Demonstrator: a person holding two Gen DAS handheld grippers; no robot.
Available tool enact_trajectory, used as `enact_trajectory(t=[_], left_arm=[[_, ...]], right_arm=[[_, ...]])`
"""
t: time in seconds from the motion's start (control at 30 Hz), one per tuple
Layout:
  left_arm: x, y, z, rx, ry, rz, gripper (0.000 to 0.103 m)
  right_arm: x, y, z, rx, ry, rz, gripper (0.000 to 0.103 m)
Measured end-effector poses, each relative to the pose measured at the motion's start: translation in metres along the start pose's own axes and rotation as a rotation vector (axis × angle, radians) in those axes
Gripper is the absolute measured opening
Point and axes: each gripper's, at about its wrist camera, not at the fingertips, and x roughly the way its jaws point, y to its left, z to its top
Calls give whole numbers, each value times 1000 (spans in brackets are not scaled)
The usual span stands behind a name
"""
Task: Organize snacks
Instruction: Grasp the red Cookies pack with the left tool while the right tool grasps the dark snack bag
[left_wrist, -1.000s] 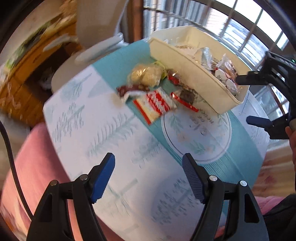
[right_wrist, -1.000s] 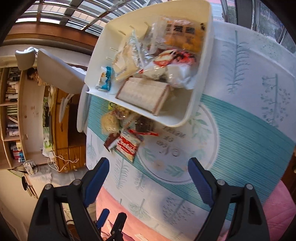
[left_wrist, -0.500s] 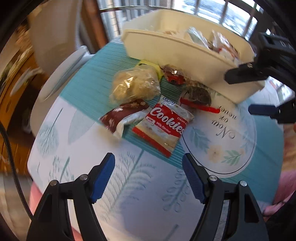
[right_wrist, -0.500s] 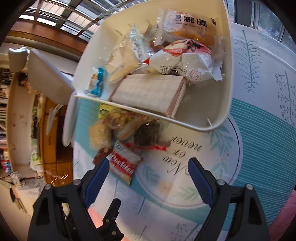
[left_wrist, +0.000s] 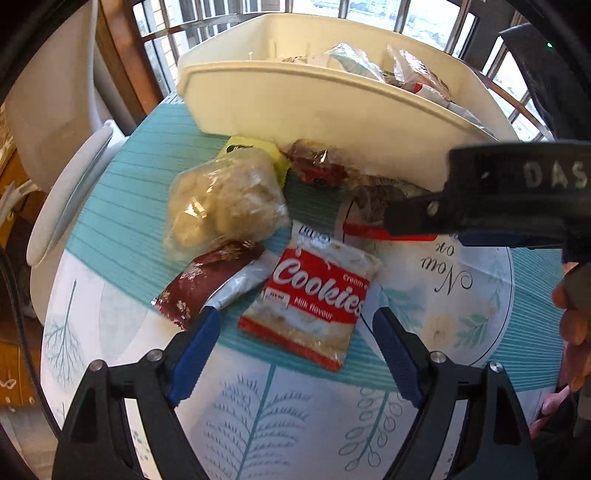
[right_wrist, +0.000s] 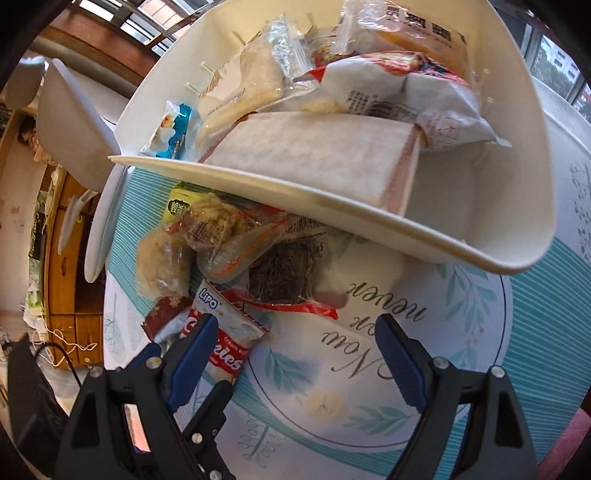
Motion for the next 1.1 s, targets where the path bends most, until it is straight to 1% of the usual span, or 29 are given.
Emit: enact_trajectory(t=[0.1,0.3,0.37,0.47,0.5,0.53,0.67,0.7,0.73,0.87,0.93,1.03,1.07,1.1], left_arm=[[4,0,3,2,-11,-28,84],[14,-6,6,20,-15,-50,84],[18,-8,6,34,-7,-38,83],[23,-14,4,52,-4,-43,74],[24,-13,4,47,-5,-51,68],[24,-12,4,44,-17,-43,64],[24,-11,4,46,-38,-38,55],[23,-10,3,43,-45,-44,50],[22,-8,2,36,-47,-51,47],[21,-4,0,-5,-47,-78,46],[21,-2,-5,-25,-48,-72,45],[16,-6,-13,-60,-43,-63,45],[16,-6,-16,-72,-41,-59,45],[15,-6,-17,-85,-38,-55,45]], right_arm=[[5,2,0,-4,-1,-24,84],[13,3,2,-8,0,-62,78],[16,10,4,-24,-12,-68,78],[18,16,5,-44,-24,-89,77],[19,18,6,-52,-26,-97,77],[19,17,7,-57,-29,-104,77],[23,22,9,-81,-23,-126,77],[24,24,10,-92,-22,-131,77],[25,26,10,-98,-20,-132,77],[31,35,12,-137,-7,-149,77],[33,39,13,-155,-3,-156,76],[37,48,13,-186,5,-141,65],[37,52,13,-205,13,-124,57],[42,58,13,-214,19,-118,54]])
